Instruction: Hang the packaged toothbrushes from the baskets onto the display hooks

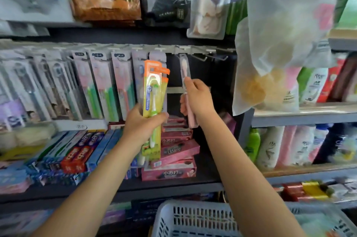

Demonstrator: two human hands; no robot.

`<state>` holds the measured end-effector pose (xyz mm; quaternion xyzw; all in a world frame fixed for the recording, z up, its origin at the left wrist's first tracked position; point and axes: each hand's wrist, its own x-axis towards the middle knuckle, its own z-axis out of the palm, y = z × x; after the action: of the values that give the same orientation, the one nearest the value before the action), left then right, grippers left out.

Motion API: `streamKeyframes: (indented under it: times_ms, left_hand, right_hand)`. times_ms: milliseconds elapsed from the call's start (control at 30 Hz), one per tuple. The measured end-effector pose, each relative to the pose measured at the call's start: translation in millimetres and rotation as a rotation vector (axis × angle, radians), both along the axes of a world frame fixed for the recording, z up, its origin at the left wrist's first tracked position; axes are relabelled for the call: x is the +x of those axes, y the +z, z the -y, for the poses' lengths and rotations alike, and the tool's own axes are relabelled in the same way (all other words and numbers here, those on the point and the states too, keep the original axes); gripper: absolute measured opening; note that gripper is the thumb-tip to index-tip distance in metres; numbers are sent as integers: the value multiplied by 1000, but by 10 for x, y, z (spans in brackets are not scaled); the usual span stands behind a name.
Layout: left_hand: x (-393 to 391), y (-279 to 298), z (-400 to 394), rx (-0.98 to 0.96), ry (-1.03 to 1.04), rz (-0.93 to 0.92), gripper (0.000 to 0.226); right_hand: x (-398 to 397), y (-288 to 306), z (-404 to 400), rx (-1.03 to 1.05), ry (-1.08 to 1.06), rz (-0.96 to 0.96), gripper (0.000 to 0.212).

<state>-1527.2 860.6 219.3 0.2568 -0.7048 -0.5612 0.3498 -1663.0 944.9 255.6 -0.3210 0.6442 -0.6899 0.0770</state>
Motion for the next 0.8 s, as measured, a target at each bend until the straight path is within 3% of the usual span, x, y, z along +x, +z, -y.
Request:
streamKeyframes:
  times_ms: [367,600,800]
  left_hand:
    - [-65,-64,6,3,8,-18,26]
    - [-116,-203,38,156,31,-43,16]
    - [-76,-333,76,188,32,-12,27]
  right_hand:
    - [-172,-91,197,61,4,78,29]
    - [-346,-410,398,174,-9,233,62]
    - [-401,-550,344,219,29,283,60]
